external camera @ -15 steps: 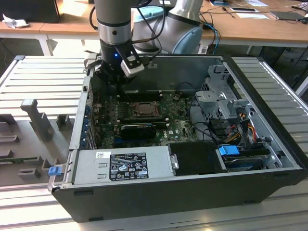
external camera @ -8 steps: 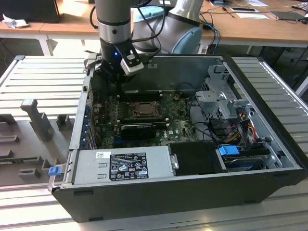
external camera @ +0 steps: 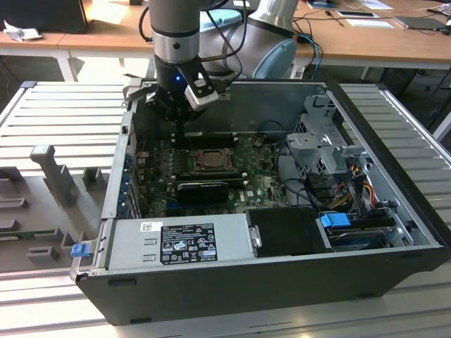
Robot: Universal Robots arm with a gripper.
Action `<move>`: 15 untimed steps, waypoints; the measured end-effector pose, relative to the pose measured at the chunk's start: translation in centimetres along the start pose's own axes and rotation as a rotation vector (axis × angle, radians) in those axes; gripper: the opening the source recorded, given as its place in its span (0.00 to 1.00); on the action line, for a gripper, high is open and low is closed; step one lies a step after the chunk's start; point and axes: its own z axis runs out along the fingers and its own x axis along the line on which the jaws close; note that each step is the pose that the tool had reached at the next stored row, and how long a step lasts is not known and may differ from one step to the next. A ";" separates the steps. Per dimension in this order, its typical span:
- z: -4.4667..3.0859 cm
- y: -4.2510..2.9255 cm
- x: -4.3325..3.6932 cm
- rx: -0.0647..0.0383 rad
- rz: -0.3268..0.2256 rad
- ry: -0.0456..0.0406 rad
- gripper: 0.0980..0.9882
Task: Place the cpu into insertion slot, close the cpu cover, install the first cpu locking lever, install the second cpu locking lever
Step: 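Install the first cpu locking lever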
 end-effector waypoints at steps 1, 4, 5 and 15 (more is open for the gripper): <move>-0.01 0.00 -0.11 0.000 0.000 -0.0001 0.01; -0.01 0.00 -0.55 0.000 0.000 -0.0001 0.01; -0.01 -0.01 -0.76 0.000 0.000 -0.0001 0.01; -0.02 -0.06 -3.70 0.000 0.000 0.0023 0.01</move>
